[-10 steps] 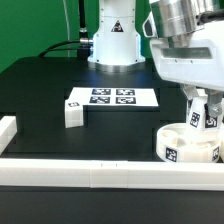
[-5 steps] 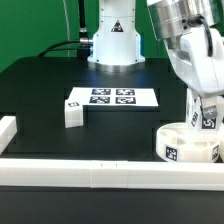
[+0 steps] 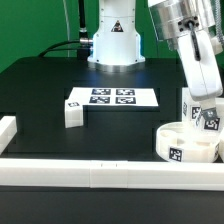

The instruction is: Assemble stool

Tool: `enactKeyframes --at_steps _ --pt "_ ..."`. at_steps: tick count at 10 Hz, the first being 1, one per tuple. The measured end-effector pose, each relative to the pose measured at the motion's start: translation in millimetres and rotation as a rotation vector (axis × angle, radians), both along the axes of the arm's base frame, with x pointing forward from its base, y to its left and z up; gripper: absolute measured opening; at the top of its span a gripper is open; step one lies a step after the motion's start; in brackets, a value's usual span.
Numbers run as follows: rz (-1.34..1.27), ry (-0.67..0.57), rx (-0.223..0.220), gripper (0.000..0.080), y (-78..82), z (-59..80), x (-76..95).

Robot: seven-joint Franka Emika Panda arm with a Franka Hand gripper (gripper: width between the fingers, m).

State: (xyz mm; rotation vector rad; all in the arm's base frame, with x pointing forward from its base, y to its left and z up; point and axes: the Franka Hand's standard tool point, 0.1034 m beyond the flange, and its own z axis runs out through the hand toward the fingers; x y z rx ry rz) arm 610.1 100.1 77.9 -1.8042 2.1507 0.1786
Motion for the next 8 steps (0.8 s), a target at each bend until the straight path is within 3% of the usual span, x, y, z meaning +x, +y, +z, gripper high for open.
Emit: enactKeyframes --at_steps 1,2,6,8 --pt "0.014 -0.007 -0.003 0.0610 -0.8 1.9 0.8" --pt "0.024 -0.011 -0.003 0.0638 -0.8 3.9 1.1" --pt "0.090 -0.065 -0.015 0.0649 -2.8 25.7 9.1" --pt "0.113 -0.067 -0.019 0.0649 -1.7 22.4 7.8"
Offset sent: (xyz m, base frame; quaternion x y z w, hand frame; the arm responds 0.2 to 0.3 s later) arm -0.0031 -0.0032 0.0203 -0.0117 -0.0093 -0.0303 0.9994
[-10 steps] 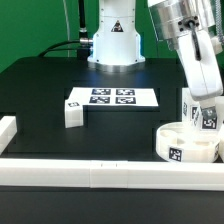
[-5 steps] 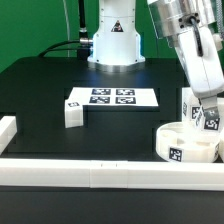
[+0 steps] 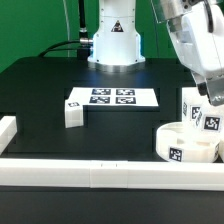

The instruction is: Assemble stool

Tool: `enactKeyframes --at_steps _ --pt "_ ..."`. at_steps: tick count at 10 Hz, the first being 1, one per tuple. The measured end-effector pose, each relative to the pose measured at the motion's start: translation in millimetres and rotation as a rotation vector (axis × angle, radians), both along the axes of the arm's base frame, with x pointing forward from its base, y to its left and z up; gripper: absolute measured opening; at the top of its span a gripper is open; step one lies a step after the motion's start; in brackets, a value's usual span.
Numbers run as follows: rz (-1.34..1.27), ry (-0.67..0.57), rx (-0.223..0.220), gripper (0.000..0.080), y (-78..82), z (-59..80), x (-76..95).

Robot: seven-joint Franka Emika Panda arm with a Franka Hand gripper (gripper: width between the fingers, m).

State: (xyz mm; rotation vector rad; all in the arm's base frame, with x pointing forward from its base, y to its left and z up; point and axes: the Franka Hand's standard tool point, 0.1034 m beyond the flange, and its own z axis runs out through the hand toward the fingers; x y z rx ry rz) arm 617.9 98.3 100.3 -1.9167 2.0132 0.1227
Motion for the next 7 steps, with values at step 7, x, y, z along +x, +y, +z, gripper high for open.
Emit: enactKeyframes --at_steps 7 --pt "0.791 -0.182 -0.138 0.0649 5.5 16.0 10.0"
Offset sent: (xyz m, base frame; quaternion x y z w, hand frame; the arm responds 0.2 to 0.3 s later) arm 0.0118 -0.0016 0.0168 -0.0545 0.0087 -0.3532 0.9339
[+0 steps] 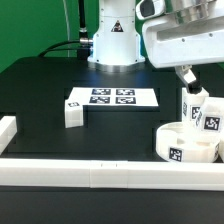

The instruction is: Assemble stool

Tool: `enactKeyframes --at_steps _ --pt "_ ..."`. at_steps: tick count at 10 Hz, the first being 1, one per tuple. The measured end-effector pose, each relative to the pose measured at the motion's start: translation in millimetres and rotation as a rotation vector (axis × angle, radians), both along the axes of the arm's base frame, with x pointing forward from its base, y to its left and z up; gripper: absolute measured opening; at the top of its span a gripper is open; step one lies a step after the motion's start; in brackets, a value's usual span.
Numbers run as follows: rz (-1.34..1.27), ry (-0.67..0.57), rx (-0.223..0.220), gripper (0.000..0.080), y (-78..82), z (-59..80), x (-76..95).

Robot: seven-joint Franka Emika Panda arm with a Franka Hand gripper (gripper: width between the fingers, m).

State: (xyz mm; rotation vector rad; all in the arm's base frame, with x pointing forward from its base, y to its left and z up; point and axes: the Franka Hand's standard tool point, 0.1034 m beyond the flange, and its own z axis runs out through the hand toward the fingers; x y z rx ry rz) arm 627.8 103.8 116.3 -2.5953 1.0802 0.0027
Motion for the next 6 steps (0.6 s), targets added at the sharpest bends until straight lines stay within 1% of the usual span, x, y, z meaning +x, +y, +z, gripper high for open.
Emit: enactKeyframes --at_steps 4,5,6 --pt "0.229 -0.072 -0.031 0.0649 -0.4 -0.8 -0.3" --pt "0.327 -0.101 -0.048 0.0649 -1.0 -0.9 -0.2" --pt "0.499 -0.144 -0.090 0.0649 -1.9 0.8 0.3"
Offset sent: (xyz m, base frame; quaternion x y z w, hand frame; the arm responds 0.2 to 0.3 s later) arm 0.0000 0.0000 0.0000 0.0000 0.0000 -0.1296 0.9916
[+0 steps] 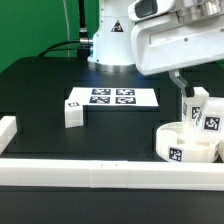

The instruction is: Assemble stool

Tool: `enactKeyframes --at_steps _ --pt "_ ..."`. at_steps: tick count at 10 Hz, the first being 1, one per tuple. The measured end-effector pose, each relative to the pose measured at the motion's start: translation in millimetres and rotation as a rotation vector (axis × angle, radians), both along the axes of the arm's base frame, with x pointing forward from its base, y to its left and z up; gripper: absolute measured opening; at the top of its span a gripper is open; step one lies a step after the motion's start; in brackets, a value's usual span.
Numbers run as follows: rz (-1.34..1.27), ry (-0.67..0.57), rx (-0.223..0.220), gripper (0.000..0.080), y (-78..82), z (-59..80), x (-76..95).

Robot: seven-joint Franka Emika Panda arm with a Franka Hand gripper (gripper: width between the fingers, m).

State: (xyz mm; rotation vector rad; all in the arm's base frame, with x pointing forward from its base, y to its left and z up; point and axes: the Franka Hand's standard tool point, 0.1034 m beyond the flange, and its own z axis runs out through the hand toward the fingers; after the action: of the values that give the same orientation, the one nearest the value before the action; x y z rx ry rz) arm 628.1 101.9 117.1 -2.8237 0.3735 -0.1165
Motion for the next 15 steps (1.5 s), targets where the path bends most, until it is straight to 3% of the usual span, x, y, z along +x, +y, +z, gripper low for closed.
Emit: enactKeyframes --at_steps 3,7,8,10,15 --pt "0.386 -0.095 -0.091 0.0649 -2.2 -0.6 0.2" --pt "0.603 -0.151 -0.121 0.0649 -4.1 -1.7 0.4" --pt "0.808 -0.213 -0.190 0.0649 -1.9 -3.1 2.4" --pt "1.099 -0.242 -0.259 0.0649 0.9 -8.6 2.0" --pt "1.403 -0.285 -0.304 0.0649 -5.1 -12.2 3.2"
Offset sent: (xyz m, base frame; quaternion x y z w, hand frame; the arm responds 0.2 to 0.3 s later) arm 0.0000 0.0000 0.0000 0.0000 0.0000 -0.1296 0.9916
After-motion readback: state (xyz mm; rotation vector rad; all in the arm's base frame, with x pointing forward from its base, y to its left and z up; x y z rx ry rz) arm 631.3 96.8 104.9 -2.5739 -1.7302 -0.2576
